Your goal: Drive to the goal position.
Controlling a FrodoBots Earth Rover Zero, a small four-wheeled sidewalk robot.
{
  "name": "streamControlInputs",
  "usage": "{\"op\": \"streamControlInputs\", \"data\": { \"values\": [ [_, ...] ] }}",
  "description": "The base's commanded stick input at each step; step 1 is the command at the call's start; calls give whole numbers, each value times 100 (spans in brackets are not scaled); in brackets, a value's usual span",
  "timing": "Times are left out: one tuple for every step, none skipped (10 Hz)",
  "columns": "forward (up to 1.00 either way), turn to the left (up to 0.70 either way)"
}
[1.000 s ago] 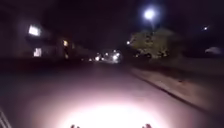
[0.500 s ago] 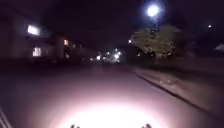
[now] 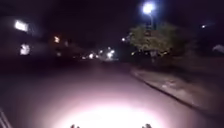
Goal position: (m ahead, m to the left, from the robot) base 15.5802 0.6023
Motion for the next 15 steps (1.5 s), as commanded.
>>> {"op": "streamControlInputs", "data": {
  "values": [
    [100,0],
    [100,0],
    [100,0],
    [100,0],
    [100,0],
    [100,0],
    [100,0],
    [100,0],
    [100,0],
    [100,0],
    [100,0],
    [100,0],
    [100,0],
    [100,0],
    [100,0]
  ]
}}
